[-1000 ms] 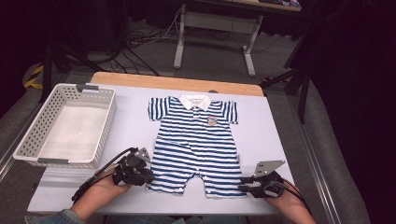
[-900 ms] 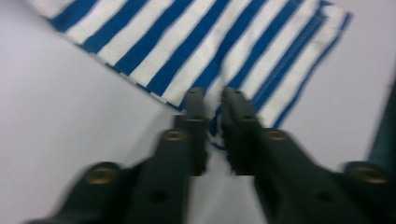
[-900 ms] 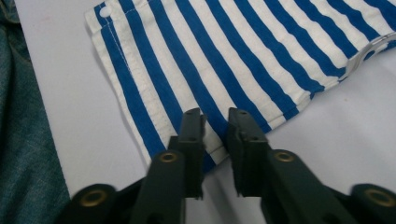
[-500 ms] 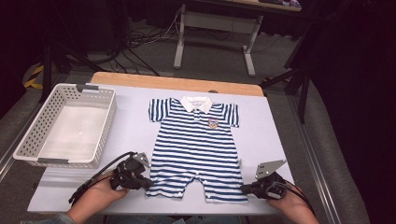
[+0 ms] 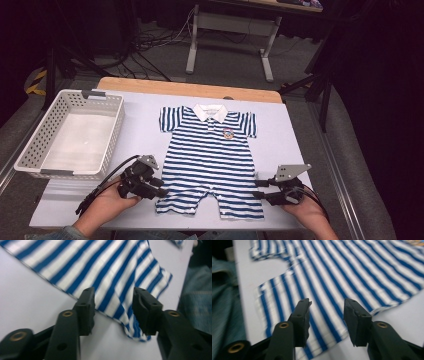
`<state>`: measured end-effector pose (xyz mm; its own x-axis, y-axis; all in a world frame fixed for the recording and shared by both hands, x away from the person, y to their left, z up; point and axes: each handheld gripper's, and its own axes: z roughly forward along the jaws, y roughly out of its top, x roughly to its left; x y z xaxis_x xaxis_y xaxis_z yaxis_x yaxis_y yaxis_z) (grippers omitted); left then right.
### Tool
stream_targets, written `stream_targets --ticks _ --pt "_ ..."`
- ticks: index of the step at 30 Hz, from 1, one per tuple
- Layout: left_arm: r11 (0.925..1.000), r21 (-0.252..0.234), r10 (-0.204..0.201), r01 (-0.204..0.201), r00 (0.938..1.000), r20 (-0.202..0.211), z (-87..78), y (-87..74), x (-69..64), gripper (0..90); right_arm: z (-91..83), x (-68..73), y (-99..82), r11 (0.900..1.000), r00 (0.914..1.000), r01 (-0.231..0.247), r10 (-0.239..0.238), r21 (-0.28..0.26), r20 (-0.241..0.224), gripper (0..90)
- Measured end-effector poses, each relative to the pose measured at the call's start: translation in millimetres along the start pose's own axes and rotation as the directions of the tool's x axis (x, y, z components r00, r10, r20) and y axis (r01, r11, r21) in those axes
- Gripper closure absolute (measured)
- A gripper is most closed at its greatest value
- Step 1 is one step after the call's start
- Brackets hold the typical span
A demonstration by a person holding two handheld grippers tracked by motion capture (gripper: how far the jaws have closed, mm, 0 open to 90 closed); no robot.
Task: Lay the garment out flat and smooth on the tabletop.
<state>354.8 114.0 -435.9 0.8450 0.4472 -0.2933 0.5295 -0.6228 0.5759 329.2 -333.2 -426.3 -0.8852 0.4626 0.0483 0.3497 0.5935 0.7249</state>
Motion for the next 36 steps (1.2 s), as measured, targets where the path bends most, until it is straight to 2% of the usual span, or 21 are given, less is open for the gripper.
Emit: stream_targets --ticks 4,6,8,10,11,13,15,16,17,18,19,20,23,25,26,27,28,30,32,33,36 --pt "0.9967 -0.078 -0.021 0.021 0.9997 -0.008 -2.8 7.8 8.1 44.4 6.6 -7.7 5.7 0.9963 0.9979 -0.035 0.039 -0.078 0.051 46.2" --pt "0.9948 -0.101 -0.021 0.017 0.9991 -0.036 -4.3 11.1 10.1 42.6 8.9 -12.8 7.4 0.9934 0.9961 -0.042 0.05 -0.107 0.073 40.0" --pt "0.9928 -0.12 -0.009 0.001 0.9974 -0.071 -4.9 15.1 11.5 42.1 10.3 -19.1 8.9 0.9872 0.9942 -0.05 0.063 -0.151 0.087 32.5" --pt "0.989 -0.148 -0.011 -0.001 0.9968 -0.079 -4.8 18.1 13.4 39.7 10.8 -28.4 10.0 0.9742 0.9907 -0.086 0.106 -0.209 0.086 23.4" --pt "0.9873 -0.159 -0.004 -0.009 0.9965 -0.084 -5.2 19.5 14.4 38.9 11.2 -30.5 10.2 0.9735 0.9898 -0.085 0.107 -0.212 0.094 21.1" --pt "0.9774 -0.206 0.022 -0.045 0.9933 -0.113 -5.0 23.8 17.2 32.9 13.5 -38.2 9.6 0.9665 0.9826 -0.099 0.132 -0.237 0.131 17.2" --pt "0.9697 -0.242 0.006 -0.035 0.9932 -0.116 -6.1 27.5 19.7 28.0 16.3 -43.8 7.3 0.956 0.9769 -0.13 0.169 -0.263 0.131 15.9" --pt "0.9697 -0.242 0.006 -0.035 0.9932 -0.116 -6.1 27.5 19.7 25.5 16.3 -43.8 7.3 0.956 0.9769 -0.13 0.169 -0.263 0.131 15.9" --pt "0.9638 -0.266 -0.008 -0.022 0.9936 -0.113 -6.4 29.1 21.5 21.8 18.4 -47.4 5.2 0.9524 0.9715 -0.137 0.183 -0.272 0.151 14.6" --pt "0.9594 -0.281 -0.016 -0.017 0.9932 -0.115 -6.9 30.6 22.9 21.8 18.4 -47.4 5.2 0.9524 0.9715 -0.137 0.183 -0.272 0.151 14.6" --pt "0.9531 -0.302 -0.019 -0.024 0.9901 -0.139 -6.6 33.6 24.5 18.2 19.4 -50.4 3.6 0.9494 0.9658 -0.14 0.193 -0.281 0.172 13.4" --pt "0.9531 -0.302 -0.019 -0.024 0.9901 -0.139 -6.6 33.6 24.5 16.0 19.4 -50.4 3.6 0.9494 0.9658 -0.14 0.193 -0.281 0.172 13.4" --pt "0.9522 -0.298 0.011 -0.066 0.9832 -0.182 -5.6 37.8 26.7 12.6 21.5 -55.4 1.2 0.9401 0.9541 -0.149 0.218 -0.306 0.205 9.0" --pt "0.9379 -0.346 -0.021 -0.025 0.9915 -0.128 -7.9 42.5 33.8 10.4 23.5 -58.5 -0.2 0.9405 0.9512 -0.148 0.22 -0.306 0.216 7.6" --pt "0.9318 -0.363 -0.03 -0.015 0.9924 -0.12 -9.0 43.7 35.7 10.2 24.5 -60.0 -1.2 0.9405 0.952 -0.147 0.219 -0.306 0.214 6.9" --pt "0.9318 -0.363 -0.03 -0.015 0.9924 -0.12 -9.0 43.7 35.7 9.8 24.5 -60.0 -1.2 0.9405 0.952 -0.147 0.219 -0.306 0.214 6.9" --pt "0.9305 -0.365 -0.027 -0.031 0.988 -0.152 -10.6 47.1 38.4 9.3 25.8 -61.9 -3.1 0.9385 0.9526 -0.144 0.218 -0.314 0.212 6.4" --pt "0.9283 -0.37 -0.028 -0.039 0.9845 -0.173 -11.0 50.9 41.4 7.9 25.9 -62.9 -3.6 0.9379 0.9513 -0.144 0.219 -0.316 0.217 5.4" --pt "0.926 -0.375 -0.03 -0.041 0.983 -0.181 -11.4 52.5 43.6 7.1 25.0 -63.3 -3.7 0.9365 0.9524 -0.139 0.216 -0.322 0.215 5.1" --pt "0.9268 -0.375 -0.061 -0.009 0.9829 -0.174 -12.3 56.2 48.7 6.3 24.5 -63.2 -3.8 0.936 0.9492 -0.136 0.217 -0.325 0.228 3.8" --pt "0.9256 -0.379 -0.069 -0.002 0.9825 -0.173 -13.4 60.3 54.3 4.8 25.6 -63.1 -4.2 0.9377 0.948 -0.141 0.22 -0.318 0.23 3.0"
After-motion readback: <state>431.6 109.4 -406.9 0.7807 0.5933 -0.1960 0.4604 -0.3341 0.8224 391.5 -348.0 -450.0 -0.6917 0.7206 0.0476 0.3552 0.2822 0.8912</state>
